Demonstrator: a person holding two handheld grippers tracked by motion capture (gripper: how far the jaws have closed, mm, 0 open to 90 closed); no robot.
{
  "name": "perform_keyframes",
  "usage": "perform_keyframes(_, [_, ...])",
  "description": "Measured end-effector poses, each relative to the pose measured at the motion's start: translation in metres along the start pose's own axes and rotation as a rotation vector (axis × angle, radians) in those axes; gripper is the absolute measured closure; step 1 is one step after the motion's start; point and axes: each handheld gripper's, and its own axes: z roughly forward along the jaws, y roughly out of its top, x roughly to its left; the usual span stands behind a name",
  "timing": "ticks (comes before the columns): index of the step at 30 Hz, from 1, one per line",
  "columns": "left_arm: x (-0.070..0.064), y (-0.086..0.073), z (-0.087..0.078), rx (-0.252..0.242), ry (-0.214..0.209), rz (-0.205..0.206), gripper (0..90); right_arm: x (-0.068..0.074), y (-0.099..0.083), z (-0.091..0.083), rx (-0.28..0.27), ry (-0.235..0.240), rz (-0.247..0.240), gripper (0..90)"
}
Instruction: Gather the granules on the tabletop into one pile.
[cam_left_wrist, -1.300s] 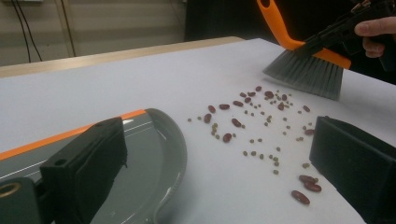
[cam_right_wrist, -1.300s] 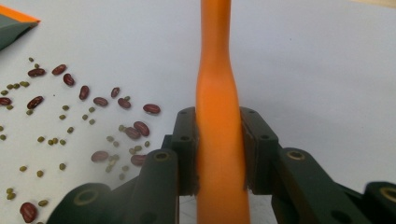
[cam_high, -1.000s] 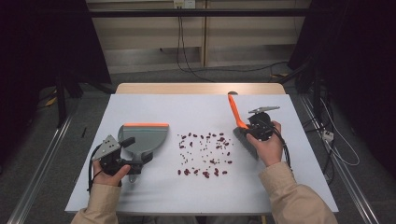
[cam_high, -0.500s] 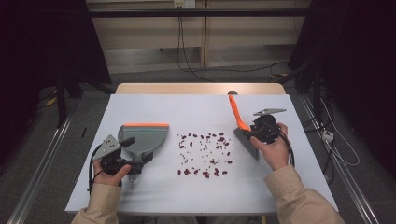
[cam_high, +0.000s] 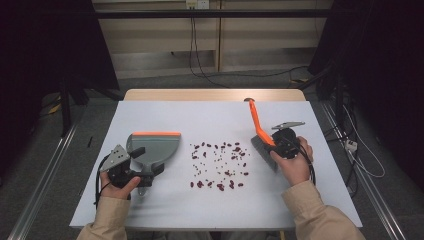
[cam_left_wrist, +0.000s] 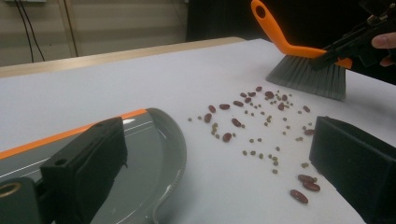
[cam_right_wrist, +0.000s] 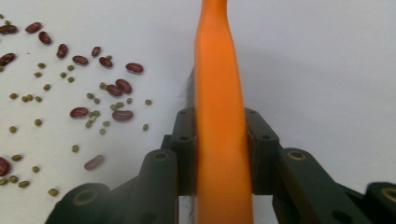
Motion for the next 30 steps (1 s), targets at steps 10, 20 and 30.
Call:
perform_keyframes(10, [0.000, 0.000, 0.000, -0.003, 0.000, -0.002, 4.0, 0.004, 0.003, 0.001, -0.045, 0.012, 0.007, 71.4])
perform_keyframes(20, [0.002, -0.001, 0.001, 0.002, -0.003, -0.004, 4.0, 0.010, 0.029, 0.019, -0.120, -0.046, -0.128, 71.4])
perform_keyframes(30, [0.004, -0.002, 0.002, 0.006, -0.002, -0.012, 4.0, 0.033, 0.033, 0.042, -0.083, -0.004, -0.287, 71.6])
